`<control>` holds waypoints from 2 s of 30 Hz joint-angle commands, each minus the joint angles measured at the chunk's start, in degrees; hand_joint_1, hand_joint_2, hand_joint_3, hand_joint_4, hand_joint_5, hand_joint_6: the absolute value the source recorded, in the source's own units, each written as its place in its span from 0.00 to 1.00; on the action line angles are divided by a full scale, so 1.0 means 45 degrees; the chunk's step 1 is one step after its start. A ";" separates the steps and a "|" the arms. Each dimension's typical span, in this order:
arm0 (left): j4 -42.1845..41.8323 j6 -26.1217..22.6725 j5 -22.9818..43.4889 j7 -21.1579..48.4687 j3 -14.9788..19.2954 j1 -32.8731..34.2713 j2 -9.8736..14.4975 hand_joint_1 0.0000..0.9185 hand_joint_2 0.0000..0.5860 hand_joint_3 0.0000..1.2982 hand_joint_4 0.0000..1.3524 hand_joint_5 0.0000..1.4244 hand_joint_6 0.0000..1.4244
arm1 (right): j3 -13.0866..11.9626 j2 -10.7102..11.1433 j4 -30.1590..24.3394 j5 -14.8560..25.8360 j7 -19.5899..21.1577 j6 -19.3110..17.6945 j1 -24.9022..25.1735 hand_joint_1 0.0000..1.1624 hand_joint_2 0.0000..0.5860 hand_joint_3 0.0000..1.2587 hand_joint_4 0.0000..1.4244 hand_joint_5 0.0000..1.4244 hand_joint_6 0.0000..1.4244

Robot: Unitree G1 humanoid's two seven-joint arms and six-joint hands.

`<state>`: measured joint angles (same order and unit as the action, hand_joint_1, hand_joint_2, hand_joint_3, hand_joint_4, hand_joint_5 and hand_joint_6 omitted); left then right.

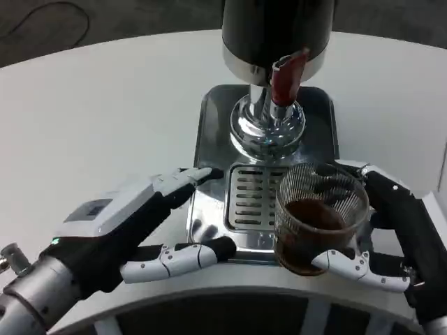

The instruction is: Grasp the cup under the faucet to collect the drink, then remove the cup.

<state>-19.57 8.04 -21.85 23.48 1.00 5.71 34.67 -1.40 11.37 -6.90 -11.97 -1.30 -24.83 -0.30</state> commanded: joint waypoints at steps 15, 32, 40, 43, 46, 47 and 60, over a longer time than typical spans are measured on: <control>-0.3266 -0.1361 -0.0751 0.0795 0.0993 -0.2529 0.0524 0.00 0.22 0.00 0.00 0.00 0.01 | 0.0746 0.0127 -0.0735 0.0627 -0.1197 -0.0393 0.0271 0.73 0.30 0.72 0.75 0.89 0.92; -0.4782 -0.2107 -0.0843 0.1079 0.1749 -0.3911 0.0345 0.00 0.22 0.00 0.00 0.00 0.00 | 0.0981 0.0376 -0.0437 0.1172 -0.2208 -0.0510 0.0930 0.73 0.30 0.72 0.75 0.90 0.93; -0.5264 -0.2229 -0.0874 0.1026 0.1966 -0.4473 0.0270 0.00 0.22 0.00 0.00 0.00 0.00 | 0.0990 0.0531 -0.0449 0.1435 -0.2489 -0.0530 0.1001 0.73 0.30 0.73 0.75 0.90 0.93; -0.5342 -0.2182 -0.0838 0.1037 0.2044 -0.4611 0.0266 0.00 0.22 0.00 0.00 0.00 0.00 | 0.0991 0.0542 -0.0491 0.1462 -0.2524 -0.0526 0.0965 0.73 0.30 0.73 0.75 0.90 0.93; -0.5376 -0.2132 -0.0816 0.1049 0.2095 -0.4701 0.0265 0.00 0.22 0.00 0.00 0.00 0.00 | 0.0981 0.0532 -0.0536 0.1450 -0.2532 -0.0537 0.0924 0.73 0.30 0.73 0.75 0.90 0.93; -0.5380 -0.2129 -0.0808 0.1044 0.2112 -0.4712 0.0264 0.00 0.22 0.00 0.00 0.00 0.00 | 0.0977 0.0528 -0.0547 0.1444 -0.2531 -0.0539 0.0916 0.73 0.30 0.73 0.75 0.90 0.93; -0.5483 -0.2085 -0.0714 0.1093 0.2266 -0.4877 0.0310 0.00 0.22 0.00 0.00 0.00 0.00 | 0.0965 0.0548 -0.0750 0.1423 -0.2529 -0.0561 0.0786 0.73 0.30 0.74 0.76 0.90 0.93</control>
<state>-43.30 -1.66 -25.20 27.58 10.64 -15.18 35.90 3.00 14.07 -7.92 -7.05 -12.86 -24.89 3.54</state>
